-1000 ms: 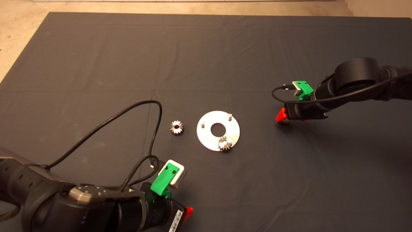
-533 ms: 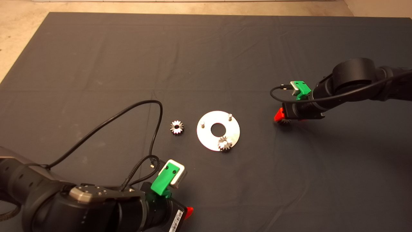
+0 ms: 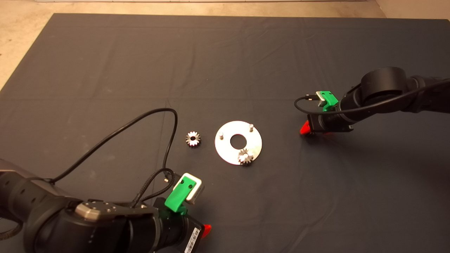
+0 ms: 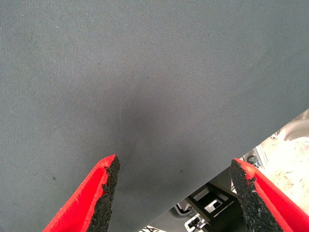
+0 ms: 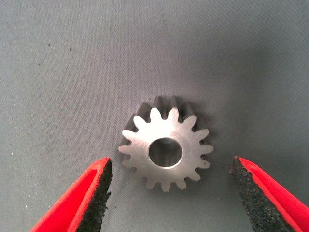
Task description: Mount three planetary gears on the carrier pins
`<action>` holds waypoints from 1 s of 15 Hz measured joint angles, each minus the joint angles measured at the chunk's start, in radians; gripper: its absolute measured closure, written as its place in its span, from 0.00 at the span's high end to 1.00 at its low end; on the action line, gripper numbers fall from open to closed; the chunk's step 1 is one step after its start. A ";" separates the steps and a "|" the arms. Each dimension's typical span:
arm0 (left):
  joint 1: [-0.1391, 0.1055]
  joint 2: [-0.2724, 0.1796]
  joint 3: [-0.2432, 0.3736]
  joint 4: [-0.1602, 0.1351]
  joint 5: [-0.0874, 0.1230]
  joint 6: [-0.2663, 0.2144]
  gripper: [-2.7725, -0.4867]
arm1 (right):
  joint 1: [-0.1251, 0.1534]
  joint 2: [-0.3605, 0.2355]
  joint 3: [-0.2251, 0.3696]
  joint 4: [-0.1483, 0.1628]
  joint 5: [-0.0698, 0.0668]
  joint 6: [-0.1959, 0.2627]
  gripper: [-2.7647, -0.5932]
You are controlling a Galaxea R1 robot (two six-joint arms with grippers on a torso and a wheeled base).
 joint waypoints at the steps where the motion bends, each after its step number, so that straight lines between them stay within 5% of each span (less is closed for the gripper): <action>1: 0.000 0.000 0.000 0.000 0.000 0.000 0.49 | 0.000 0.000 -0.002 0.000 0.006 0.000 0.49; 8: 0.000 0.002 0.000 0.000 0.000 0.000 0.49 | 0.000 0.009 -0.023 -0.006 0.035 -0.009 0.37; 15: 0.000 0.002 0.000 0.000 0.000 0.000 0.49 | 0.000 0.008 -0.024 -0.006 0.032 -0.016 0.27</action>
